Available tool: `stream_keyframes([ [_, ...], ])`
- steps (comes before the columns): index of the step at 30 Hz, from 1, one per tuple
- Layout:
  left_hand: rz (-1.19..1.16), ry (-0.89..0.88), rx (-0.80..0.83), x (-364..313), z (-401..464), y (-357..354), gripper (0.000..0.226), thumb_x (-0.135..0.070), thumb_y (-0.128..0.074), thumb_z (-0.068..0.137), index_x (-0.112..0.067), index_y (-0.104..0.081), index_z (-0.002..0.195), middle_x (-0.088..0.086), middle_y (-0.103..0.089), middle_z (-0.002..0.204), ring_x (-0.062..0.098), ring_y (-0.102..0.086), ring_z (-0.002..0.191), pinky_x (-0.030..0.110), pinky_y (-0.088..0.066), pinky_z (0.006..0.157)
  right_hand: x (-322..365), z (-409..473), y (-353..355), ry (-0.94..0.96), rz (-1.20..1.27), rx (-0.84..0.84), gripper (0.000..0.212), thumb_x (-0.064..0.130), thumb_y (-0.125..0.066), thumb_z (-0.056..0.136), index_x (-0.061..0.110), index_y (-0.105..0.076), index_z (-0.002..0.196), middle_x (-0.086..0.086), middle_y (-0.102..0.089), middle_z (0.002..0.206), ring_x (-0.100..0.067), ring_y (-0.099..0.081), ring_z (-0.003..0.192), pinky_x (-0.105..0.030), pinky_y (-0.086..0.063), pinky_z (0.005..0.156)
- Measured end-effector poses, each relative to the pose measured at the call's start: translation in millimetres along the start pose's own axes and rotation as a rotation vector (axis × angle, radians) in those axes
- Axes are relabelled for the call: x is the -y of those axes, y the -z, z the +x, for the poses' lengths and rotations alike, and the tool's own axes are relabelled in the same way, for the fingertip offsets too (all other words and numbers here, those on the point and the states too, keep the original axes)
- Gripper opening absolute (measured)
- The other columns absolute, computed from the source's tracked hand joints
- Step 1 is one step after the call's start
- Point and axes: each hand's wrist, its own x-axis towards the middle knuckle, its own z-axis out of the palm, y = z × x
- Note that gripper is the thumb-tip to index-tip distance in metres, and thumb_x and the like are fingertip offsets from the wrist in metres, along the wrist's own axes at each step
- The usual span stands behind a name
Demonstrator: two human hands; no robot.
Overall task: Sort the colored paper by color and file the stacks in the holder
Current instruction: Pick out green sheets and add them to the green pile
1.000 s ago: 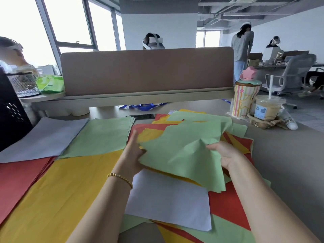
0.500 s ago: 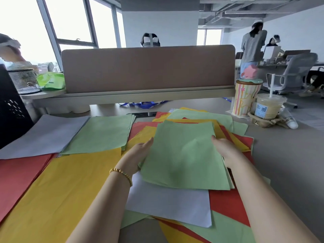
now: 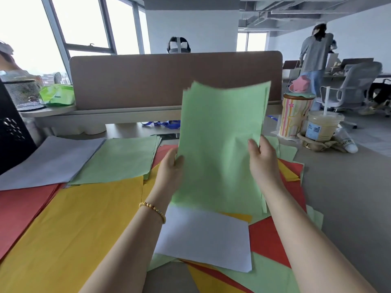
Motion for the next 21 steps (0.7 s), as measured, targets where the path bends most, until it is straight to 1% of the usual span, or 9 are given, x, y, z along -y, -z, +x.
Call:
stream_keyframes([
  [2, -0.023, -0.149, -0.108, -9, -3, -5, 0.019, -0.001, -0.039, 0.097, -0.016, -0.051, 0.097, -0.006, -0.057, 0.079, -0.003, -0.048, 0.061, 0.015, -0.04, 0.059, 12, -4, 0, 0.127, 0.029, -0.064, 0.015, 0.019, -0.043, 0.099, 0.007, -0.051, 0.098, 0.017, -0.047, 0.084, -0.001, -0.046, 0.081, -0.02, -0.035, 0.078],
  [4, -0.036, -0.255, -0.157, -14, -6, -8, 0.019, -0.001, -0.038, 0.097, -0.016, -0.049, 0.098, -0.01, -0.053, 0.078, -0.007, -0.045, 0.057, 0.008, -0.036, 0.055, 22, -10, -1, 0.211, 0.061, -0.092, 0.018, 0.016, -0.044, 0.099, 0.022, -0.04, 0.081, 0.015, -0.048, 0.075, 0.008, -0.049, 0.066, -0.015, -0.038, 0.064],
  [6, -0.062, -0.292, -0.188, -16, -10, -10, 0.019, -0.001, -0.037, 0.098, -0.015, -0.048, 0.099, -0.009, -0.051, 0.076, -0.005, -0.043, 0.055, 0.008, -0.035, 0.054, 29, -14, -3, 0.235, 0.071, -0.111, 0.028, 0.015, -0.04, 0.1, 0.026, -0.03, 0.076, 0.007, -0.04, 0.064, -0.003, -0.044, 0.055, -0.027, -0.034, 0.057],
  [9, -0.097, -0.286, -0.241, -18, -12, -12, 0.02, -0.003, -0.037, 0.098, -0.019, -0.047, 0.093, -0.01, -0.044, 0.07, 0.001, -0.037, 0.053, 0.012, -0.031, 0.052, 35, -17, -2, 0.244, 0.122, -0.149, 0.011, 0.013, -0.034, 0.101, 0.008, -0.037, 0.092, -0.005, -0.045, 0.068, -0.02, -0.043, 0.064, -0.041, -0.032, 0.064],
  [11, -0.14, -0.261, -0.241, -20, -12, -10, 0.013, -0.009, -0.04, 0.098, -0.016, -0.047, 0.09, -0.006, -0.045, 0.07, 0.002, -0.039, 0.056, 0.016, -0.034, 0.056, 37, -17, 0, 0.208, 0.143, -0.119, 0.023, 0.014, -0.037, 0.101, -0.002, -0.039, 0.117, 0.019, -0.045, 0.092, -0.008, -0.049, 0.082, -0.025, -0.042, 0.074],
  [13, -0.171, -0.19, -0.225, -17, -12, -8, 0.012, -0.022, -0.046, 0.097, -0.01, -0.047, 0.098, 0.012, -0.055, 0.084, 0.02, -0.058, 0.079, 0.037, -0.046, 0.069, 31, -14, 0, 0.168, 0.153, -0.048, 0.048, 0.021, -0.04, 0.1, 0.002, -0.023, 0.14, 0.032, -0.029, 0.121, 0.019, -0.035, 0.105, 0.008, -0.027, 0.083],
  [15, -0.152, -0.088, -0.234, -15, -10, -5, 0.032, -0.035, -0.05, 0.094, -0.008, -0.045, 0.11, 0.027, -0.054, 0.114, 0.046, -0.047, 0.115, 0.056, -0.042, 0.091, 21, -10, -1, 0.115, 0.163, -0.007, 0.062, 0.03, -0.041, 0.098, 0.012, -0.01, 0.148, 0.02, -0.021, 0.148, 0.015, -0.019, 0.127, 0.004, -0.016, 0.096],
  [16, -0.162, -0.077, -0.24, -13, -9, -3, 0.034, -0.037, -0.051, 0.093, -0.01, -0.045, 0.113, 0.026, -0.053, 0.118, 0.045, -0.043, 0.12, 0.056, -0.04, 0.095, 16, -8, -2, 0.084, 0.156, 0.002, 0.065, 0.034, -0.041, 0.097, 0.016, -0.006, 0.149, 0.01, -0.013, 0.156, 0.005, -0.016, 0.135, -0.002, -0.016, 0.098],
  [21, -0.165, -0.099, -0.178, -11, -9, -7, 0.017, -0.017, -0.047, 0.097, -0.018, -0.052, 0.113, -0.009, -0.061, 0.1, 0.004, -0.059, 0.093, 0.015, -0.047, 0.078, 11, -12, -3, -0.081, 0.024, 0.075, 0.063, 0.037, -0.035, 0.099, 0.011, -0.008, 0.15, -0.004, -0.022, 0.155, -0.018, -0.026, 0.141, -0.002, -0.02, 0.081],
])
